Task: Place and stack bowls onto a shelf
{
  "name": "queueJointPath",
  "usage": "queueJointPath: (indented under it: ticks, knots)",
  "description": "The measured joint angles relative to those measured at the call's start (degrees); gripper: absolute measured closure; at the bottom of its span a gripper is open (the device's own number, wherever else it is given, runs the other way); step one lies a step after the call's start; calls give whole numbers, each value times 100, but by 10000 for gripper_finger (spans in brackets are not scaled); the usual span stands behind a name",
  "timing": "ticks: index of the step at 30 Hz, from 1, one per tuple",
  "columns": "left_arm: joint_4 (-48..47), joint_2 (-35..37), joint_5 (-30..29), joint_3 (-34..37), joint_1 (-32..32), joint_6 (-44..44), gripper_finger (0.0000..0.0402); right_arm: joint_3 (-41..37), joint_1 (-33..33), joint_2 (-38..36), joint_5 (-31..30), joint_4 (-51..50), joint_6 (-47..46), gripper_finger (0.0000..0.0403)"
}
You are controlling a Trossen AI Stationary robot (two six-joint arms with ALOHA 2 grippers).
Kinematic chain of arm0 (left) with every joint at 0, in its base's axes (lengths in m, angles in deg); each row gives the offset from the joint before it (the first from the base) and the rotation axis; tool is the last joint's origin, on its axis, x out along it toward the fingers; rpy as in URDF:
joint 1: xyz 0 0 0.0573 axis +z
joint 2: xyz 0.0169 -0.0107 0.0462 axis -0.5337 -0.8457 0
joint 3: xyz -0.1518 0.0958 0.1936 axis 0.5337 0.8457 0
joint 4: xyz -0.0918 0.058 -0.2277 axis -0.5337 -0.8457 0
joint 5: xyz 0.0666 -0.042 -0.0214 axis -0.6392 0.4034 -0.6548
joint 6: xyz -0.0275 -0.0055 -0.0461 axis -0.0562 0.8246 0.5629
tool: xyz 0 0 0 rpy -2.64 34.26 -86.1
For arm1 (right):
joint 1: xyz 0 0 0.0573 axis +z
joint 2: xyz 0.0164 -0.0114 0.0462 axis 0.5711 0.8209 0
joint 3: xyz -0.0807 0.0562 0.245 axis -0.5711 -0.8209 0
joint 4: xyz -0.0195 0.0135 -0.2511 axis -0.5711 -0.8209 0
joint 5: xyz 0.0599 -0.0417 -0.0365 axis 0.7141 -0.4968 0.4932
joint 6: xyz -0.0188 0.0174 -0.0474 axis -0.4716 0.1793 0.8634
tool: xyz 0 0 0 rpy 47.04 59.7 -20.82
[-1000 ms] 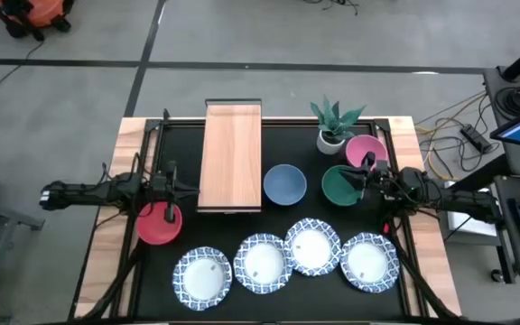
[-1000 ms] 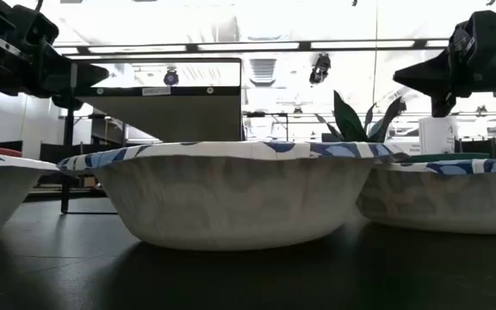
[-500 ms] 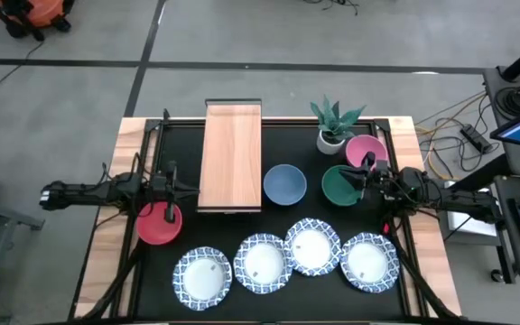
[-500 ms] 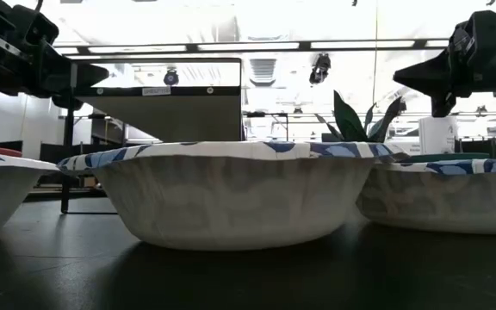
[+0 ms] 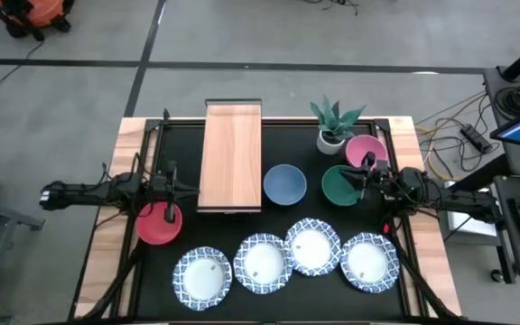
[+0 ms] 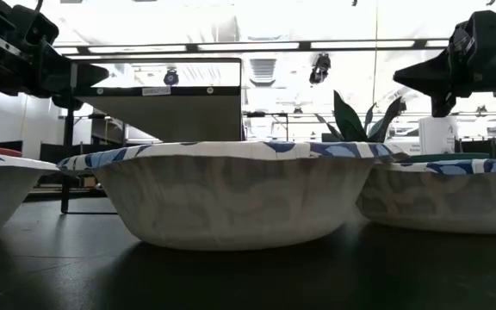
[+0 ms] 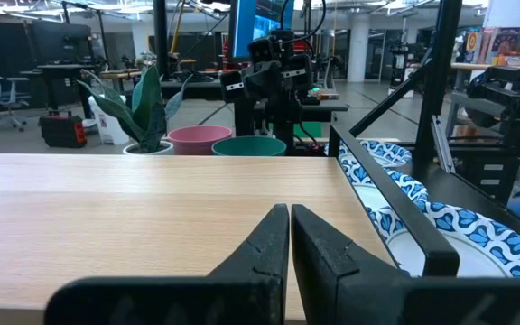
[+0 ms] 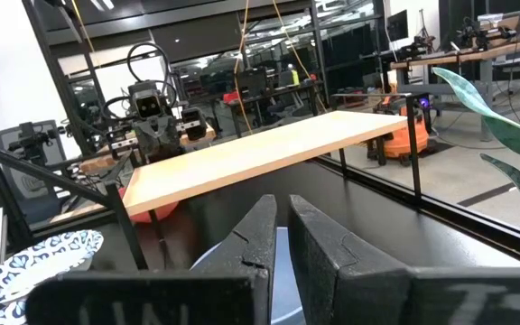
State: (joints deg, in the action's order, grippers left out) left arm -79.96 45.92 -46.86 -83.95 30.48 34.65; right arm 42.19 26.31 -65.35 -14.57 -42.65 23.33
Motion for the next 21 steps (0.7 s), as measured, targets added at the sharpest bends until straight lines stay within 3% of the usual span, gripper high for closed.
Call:
queueJointPath:
  ticks: [15,21]
  knots:
    - [1,-1,0,0,0,-35,402,0,0,0,-1,5,-2,380]
    - [43,-2,-28,0,0,-344,402,0,-2,2,-1,69,-696,380]
